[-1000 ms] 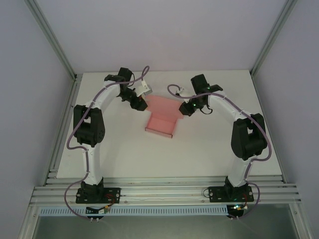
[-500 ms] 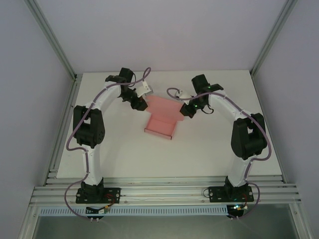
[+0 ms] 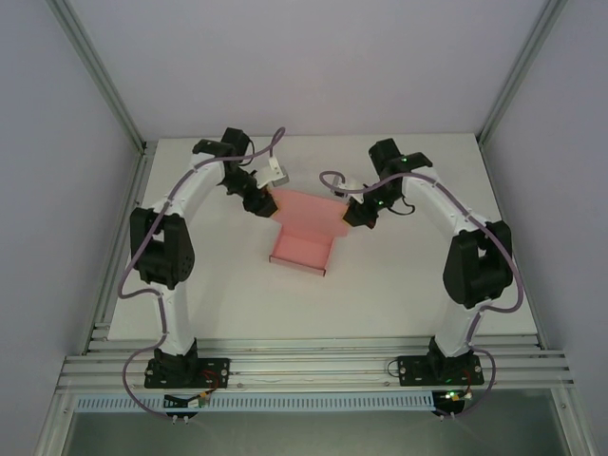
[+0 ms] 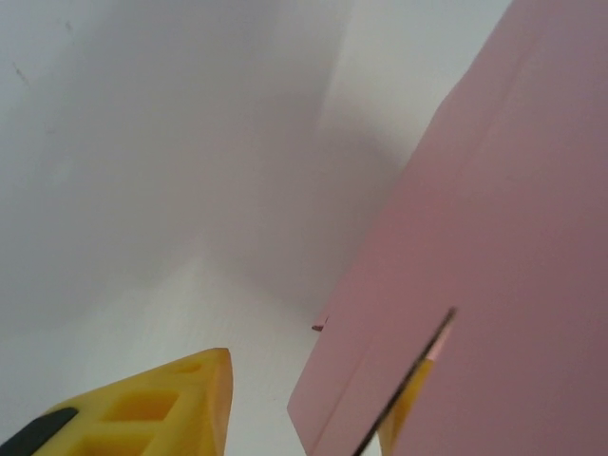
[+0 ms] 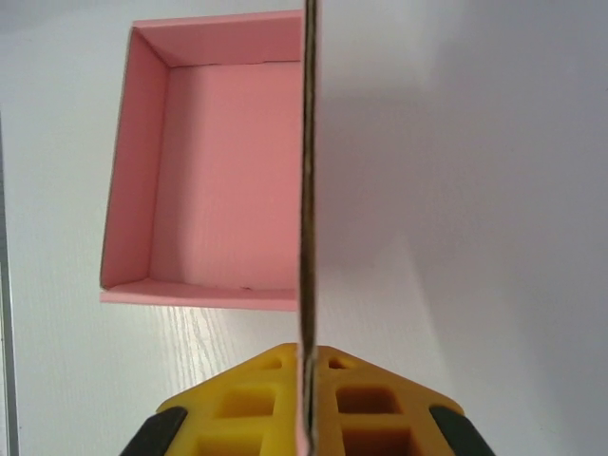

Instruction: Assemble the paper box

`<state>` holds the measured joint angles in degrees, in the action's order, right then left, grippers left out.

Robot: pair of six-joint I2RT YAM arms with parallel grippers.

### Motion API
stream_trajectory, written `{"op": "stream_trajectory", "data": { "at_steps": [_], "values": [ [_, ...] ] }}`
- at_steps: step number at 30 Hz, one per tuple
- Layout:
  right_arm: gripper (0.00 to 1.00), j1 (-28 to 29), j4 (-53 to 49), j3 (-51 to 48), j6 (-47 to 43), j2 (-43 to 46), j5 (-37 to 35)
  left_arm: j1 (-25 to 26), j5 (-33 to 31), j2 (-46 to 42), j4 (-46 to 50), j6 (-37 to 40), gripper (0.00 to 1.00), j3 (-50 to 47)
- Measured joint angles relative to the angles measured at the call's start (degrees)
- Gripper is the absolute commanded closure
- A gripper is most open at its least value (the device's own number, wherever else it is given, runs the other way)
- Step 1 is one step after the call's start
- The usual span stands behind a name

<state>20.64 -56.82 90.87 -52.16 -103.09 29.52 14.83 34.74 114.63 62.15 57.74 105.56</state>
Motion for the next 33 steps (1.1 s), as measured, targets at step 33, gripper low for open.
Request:
{"op": "stream_trajectory", "data": {
  "at_steps": [33],
  "values": [
    [1.00,13.44,31.47,-3.67,80.52,-2.51,-52.13,11.15,-31.80,-9.81,-45.72,-50.75,0.93,-21.35]
  ]
}}
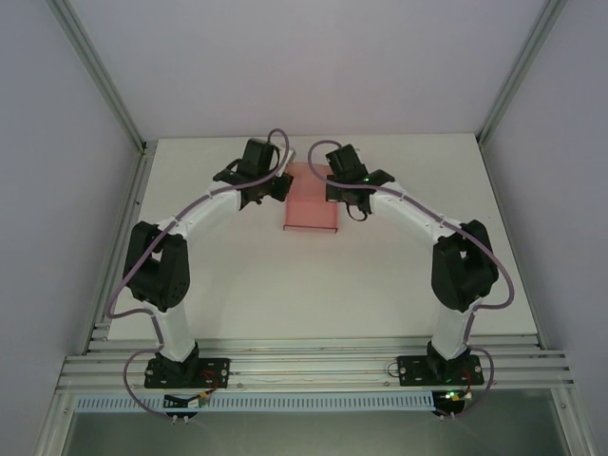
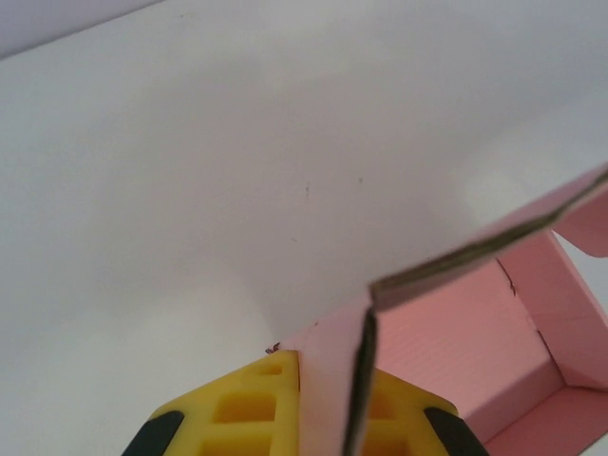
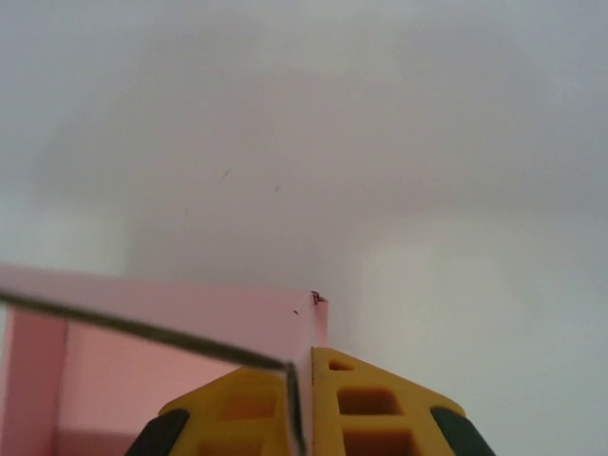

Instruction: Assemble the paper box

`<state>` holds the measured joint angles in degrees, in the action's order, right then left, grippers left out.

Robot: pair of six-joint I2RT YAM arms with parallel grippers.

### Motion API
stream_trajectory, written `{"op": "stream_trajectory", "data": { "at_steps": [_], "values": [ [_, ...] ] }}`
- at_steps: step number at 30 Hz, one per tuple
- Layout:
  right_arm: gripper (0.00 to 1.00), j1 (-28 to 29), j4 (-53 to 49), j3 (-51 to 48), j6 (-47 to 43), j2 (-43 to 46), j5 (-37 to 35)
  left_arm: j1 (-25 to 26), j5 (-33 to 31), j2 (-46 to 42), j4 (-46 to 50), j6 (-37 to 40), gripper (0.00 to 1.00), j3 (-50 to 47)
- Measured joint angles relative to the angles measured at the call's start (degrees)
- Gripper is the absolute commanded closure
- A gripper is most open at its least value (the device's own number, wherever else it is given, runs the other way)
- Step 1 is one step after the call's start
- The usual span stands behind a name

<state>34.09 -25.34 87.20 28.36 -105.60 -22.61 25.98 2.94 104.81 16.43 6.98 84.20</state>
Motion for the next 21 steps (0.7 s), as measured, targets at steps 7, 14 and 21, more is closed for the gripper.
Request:
{"op": "stream_trajectory", "data": {
  "at_steps": [7,14,21],
  "values": [
    [1.00,1.84,5.66,-2.38,7.93,-1.09,-6.36,2.29,-5.16,-1.27,-5.77,-9.09,0.91,-4.85],
    [1.00,4.20,9.35,-5.70,10.45,-1.09,-8.68,2.16,-7.39,-0.55,-8.17,-16.61,0.91,-5.57],
    [1.00,5.09,10.80,-8.85,10.40,-1.40,-9.75,2.10,-6.27,-0.31,-17.99,-17.94,0.88,-13.49]
  ]
}}
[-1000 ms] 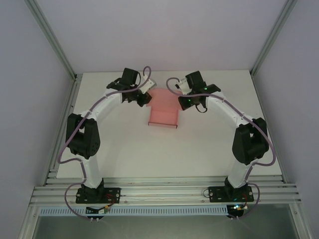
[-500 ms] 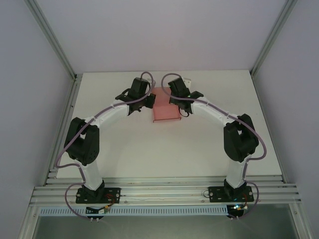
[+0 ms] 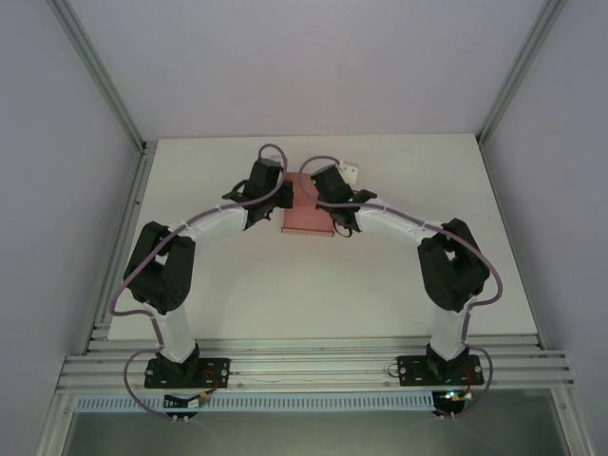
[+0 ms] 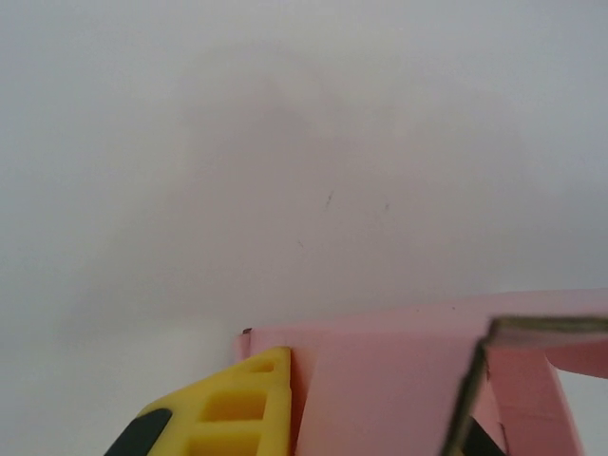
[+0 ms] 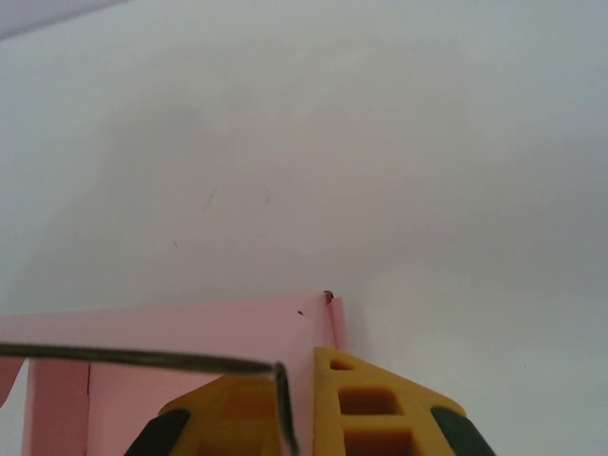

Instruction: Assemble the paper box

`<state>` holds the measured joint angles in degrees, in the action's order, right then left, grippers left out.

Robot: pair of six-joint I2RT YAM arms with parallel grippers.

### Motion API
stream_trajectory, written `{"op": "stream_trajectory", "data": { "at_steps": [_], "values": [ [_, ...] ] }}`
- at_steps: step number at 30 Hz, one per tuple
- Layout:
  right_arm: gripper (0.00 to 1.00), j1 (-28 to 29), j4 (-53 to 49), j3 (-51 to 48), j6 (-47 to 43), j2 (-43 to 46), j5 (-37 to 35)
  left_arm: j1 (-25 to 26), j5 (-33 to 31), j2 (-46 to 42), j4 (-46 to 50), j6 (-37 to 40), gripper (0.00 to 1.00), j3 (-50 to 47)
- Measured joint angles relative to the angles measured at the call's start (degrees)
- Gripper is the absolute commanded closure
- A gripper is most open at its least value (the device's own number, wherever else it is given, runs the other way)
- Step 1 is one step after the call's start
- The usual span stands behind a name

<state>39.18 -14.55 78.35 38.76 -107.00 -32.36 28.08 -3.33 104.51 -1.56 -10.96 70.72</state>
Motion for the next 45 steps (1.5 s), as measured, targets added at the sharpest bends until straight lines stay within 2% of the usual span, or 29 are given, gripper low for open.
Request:
{"op": "stream_trajectory", "data": {
  "at_steps": [3,8,18,26,28,32,39,44,45],
  "values": [
    [1.00,0.63,1.66,-1.03,-0.04,-0.35,-1.62,0.00,0.79,-0.09,-6.25,-0.79,0.87,-4.15],
    [1.00,1.60,3.37,-2.49,0.98,-0.31,-3.63,0.00,0.94,-0.09,-9.42,-2.16,0.87,-5.60],
    [1.00,3.26,3.72,-3.34,3.10,-0.11,-6.45,-0.26,2.49,-0.09,-9.35,-7.63,0.86,-5.40],
    [1.00,3.30,1.73,-2.25,3.91,-0.11,-6.01,-0.26,2.54,-0.09,-4.79,-9.81,0.86,-2.47],
    [1.00,3.32,2.54,-2.80,3.91,-0.07,-6.03,-0.26,2.69,-0.13,-7.15,-9.09,0.86,-4.17],
    [1.00,3.41,7.80,-7.52,3.76,1.07,-6.08,-0.24,4.33,-0.76,-18.27,-6.01,0.84,-12.07],
    [1.00,5.57,14.14,-15.50,3.82,4.11,-7.34,-0.07,8.15,-3.06,-27.63,-4.17,0.73,-20.72],
    [1.00,7.39,14.49,-16.90,3.41,4.96,-9.07,0.33,8.55,-6.16,-26.10,-3.50,0.61,-22.56],
    [1.00,7.61,14.47,-17.11,3.19,5.18,-9.11,0.57,8.31,-7.06,-24.85,-3.39,0.56,-22.71]
  ]
}}
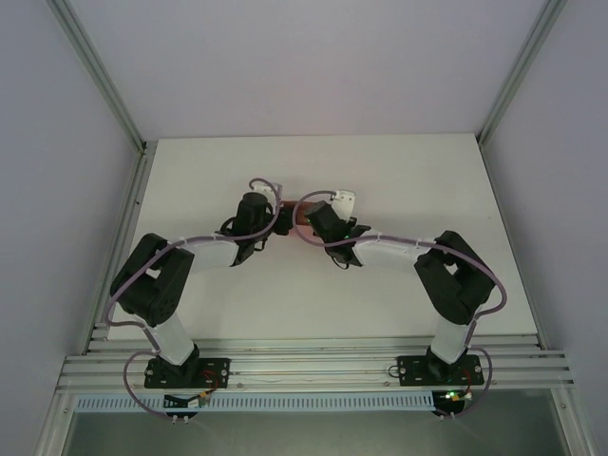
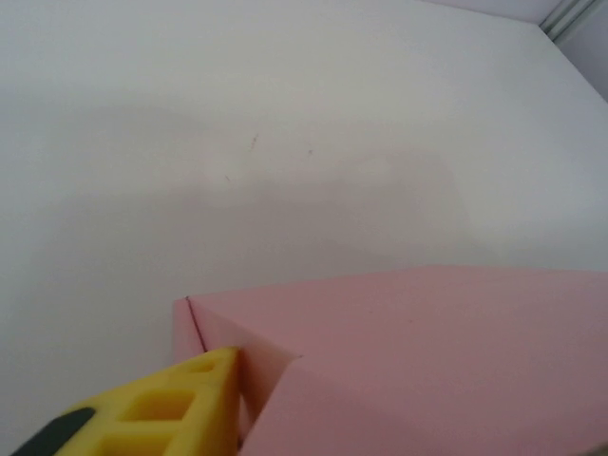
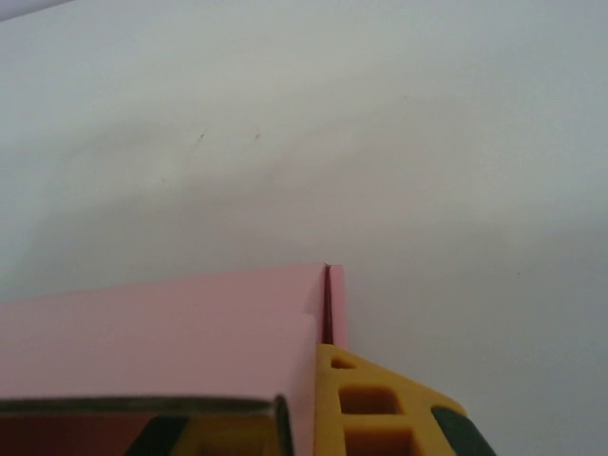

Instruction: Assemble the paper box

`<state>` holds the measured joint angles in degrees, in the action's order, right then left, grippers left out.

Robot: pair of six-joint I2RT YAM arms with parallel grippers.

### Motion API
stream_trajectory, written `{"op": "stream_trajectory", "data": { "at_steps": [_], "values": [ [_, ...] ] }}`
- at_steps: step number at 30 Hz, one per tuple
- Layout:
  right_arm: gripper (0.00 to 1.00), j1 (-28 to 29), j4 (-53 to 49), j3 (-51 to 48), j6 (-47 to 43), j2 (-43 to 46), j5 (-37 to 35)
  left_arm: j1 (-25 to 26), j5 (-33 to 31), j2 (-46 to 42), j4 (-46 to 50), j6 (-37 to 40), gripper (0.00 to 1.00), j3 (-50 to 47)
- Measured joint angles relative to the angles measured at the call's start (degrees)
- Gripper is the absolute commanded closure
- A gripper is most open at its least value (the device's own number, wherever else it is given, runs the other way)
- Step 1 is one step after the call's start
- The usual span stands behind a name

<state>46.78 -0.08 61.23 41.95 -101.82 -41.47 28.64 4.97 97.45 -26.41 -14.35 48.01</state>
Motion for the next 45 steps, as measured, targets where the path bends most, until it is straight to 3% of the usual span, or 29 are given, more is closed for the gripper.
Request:
{"op": "stream_trajectory", "data": {
  "at_steps": [4,8,16,21,28,34,40,45],
  "values": [
    [1.00,1.18,0.11,-0.68,-1.09,0.57,0.48,1.36,-1.07,-5.01,4.96,-0.07,0.20,-1.73],
    [1.00,2.51,0.09,-0.68,-1.99,0.66,1.01,2.47,-3.98,-11.30,8.26,0.26,0.00,-4.66],
    [1.00,3.10,0.07,-0.72,-2.32,0.66,0.72,2.73,-10.29,-24.35,18.86,-1.53,0.00,-8.26],
    [1.00,3.87,0.72,-1.20,-3.50,0.66,0.07,1.53,-14.99,-30.97,30.18,-9.18,0.00,-5.57],
    [0.97,6.84,0.72,-1.36,-6.69,0.63,-1.25,-2.16,-13.49,-28.50,39.08,-18.38,0.00,5.38],
    [0.94,8.20,0.94,-1.57,-7.56,0.57,-1.95,-4.48,-11.69,-16.57,41.68,-20.20,0.01,8.66],
    [0.79,9.60,-1.53,-1.57,-8.39,-0.31,-2.16,-5.16,-5.40,-9.86,42.12,-20.39,0.07,8.85],
    [0.54,11.21,-8.96,-1.20,-8.00,-0.59,0.37,-5.16,-2.16,-10.25,40.35,-20.35,0.10,4.72]
  ]
}}
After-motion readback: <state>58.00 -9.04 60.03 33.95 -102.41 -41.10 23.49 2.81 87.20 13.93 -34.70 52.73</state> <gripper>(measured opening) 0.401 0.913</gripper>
